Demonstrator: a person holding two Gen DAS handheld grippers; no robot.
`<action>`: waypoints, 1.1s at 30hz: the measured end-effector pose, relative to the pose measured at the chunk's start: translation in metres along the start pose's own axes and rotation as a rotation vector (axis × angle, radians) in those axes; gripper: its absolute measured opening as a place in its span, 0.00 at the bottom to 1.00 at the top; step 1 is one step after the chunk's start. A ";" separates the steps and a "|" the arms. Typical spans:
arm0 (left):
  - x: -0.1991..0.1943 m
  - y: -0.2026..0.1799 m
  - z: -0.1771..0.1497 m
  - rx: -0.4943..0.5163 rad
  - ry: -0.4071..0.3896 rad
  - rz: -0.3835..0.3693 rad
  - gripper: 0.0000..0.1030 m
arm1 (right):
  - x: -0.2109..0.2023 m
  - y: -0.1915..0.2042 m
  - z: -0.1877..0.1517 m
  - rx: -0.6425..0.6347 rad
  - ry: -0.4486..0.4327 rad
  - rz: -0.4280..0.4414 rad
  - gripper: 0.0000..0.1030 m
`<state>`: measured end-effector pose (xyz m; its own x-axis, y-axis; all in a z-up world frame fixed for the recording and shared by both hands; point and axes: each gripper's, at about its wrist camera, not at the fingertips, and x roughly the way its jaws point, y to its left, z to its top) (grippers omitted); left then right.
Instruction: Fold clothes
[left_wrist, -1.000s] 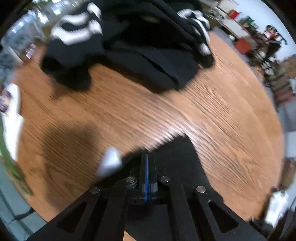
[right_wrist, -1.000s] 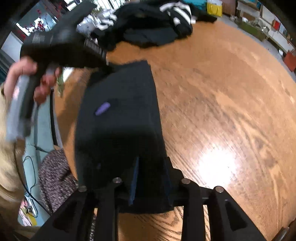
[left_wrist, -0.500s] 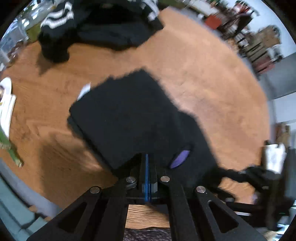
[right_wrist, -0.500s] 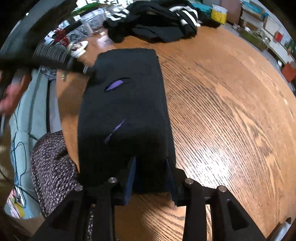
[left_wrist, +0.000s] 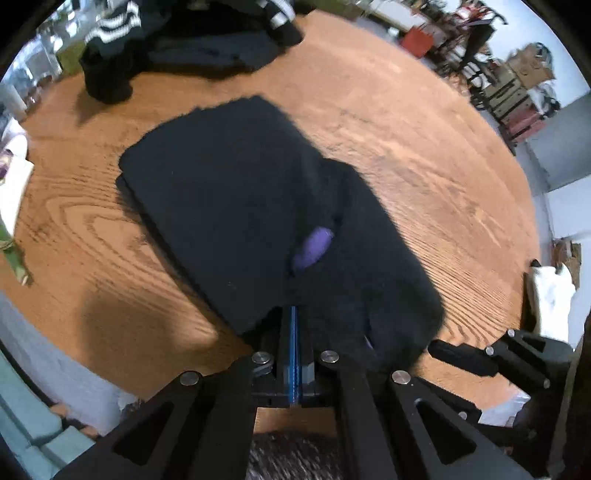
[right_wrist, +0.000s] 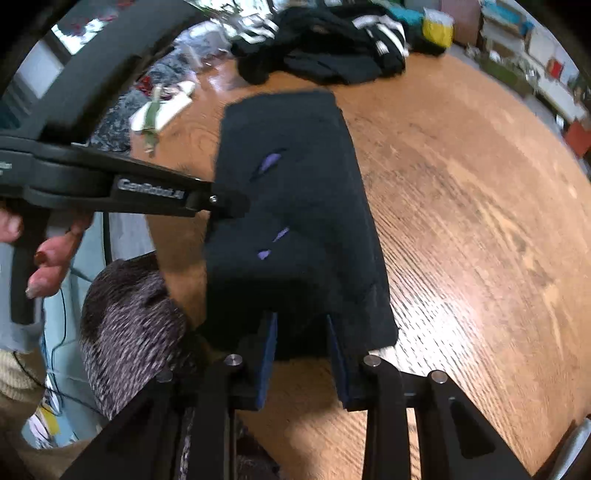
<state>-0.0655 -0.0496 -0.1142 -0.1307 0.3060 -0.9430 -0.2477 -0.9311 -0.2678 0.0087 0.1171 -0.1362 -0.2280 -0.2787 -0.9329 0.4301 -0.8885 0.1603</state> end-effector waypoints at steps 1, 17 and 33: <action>-0.003 -0.003 -0.006 0.007 -0.008 -0.021 0.01 | -0.002 0.001 -0.004 -0.003 -0.005 -0.003 0.30; 0.026 -0.040 -0.036 0.098 -0.022 0.051 0.01 | 0.004 -0.017 -0.017 0.121 -0.035 -0.061 0.32; 0.042 -0.011 0.006 0.051 0.007 0.001 0.01 | 0.037 -0.017 0.023 0.118 -0.002 -0.116 0.34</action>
<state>-0.0744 -0.0253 -0.1498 -0.1240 0.3039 -0.9446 -0.2960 -0.9199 -0.2571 -0.0273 0.1132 -0.1656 -0.2719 -0.1721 -0.9468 0.2947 -0.9515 0.0884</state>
